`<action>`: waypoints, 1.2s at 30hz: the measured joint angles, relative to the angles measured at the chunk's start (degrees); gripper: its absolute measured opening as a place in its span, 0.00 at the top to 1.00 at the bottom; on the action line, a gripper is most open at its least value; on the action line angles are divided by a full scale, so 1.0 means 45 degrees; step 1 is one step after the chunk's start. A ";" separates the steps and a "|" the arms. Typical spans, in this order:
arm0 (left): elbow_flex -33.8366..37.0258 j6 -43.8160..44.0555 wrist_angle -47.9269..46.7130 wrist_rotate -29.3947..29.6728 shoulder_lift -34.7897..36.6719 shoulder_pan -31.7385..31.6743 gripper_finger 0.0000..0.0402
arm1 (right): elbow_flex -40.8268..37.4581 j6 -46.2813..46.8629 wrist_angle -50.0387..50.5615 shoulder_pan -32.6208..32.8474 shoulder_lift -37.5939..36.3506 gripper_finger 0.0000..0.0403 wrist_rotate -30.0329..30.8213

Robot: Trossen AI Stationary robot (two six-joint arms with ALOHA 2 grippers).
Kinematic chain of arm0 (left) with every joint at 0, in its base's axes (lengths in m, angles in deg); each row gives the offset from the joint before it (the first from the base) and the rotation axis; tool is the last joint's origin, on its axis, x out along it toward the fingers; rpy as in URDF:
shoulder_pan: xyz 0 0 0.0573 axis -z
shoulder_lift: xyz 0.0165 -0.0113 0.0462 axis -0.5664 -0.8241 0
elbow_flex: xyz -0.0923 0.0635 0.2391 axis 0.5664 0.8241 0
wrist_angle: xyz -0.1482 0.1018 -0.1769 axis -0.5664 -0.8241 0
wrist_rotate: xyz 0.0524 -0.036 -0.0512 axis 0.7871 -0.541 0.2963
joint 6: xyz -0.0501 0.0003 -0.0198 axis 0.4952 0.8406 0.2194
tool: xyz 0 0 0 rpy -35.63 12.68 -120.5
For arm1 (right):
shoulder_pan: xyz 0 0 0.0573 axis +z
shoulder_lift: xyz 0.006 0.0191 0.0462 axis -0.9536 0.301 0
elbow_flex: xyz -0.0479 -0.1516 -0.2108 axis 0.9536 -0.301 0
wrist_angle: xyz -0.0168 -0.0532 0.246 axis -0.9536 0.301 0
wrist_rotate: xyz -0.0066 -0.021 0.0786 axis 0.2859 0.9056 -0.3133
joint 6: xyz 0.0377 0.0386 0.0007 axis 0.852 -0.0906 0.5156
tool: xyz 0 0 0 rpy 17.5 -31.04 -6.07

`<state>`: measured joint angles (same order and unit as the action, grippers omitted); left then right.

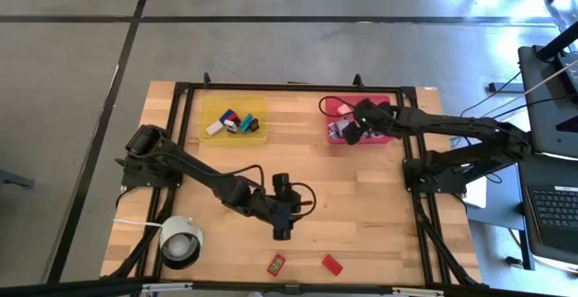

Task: Pick & Place Office items
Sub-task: Put the left red digital clock into the yellow bin

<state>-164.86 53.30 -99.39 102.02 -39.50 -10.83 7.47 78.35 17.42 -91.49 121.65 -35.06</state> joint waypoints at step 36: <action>0.0839 1.1154 0.1417 -0.2576 -0.1679 0.2854 0.28 | 0.0000 0.0163 -0.1126 0.6824 -0.0159 0.36 -0.0435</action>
<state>-161.08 103.50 -93.01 90.43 -47.06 2.01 7.47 79.08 12.36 -60.78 120.94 -37.02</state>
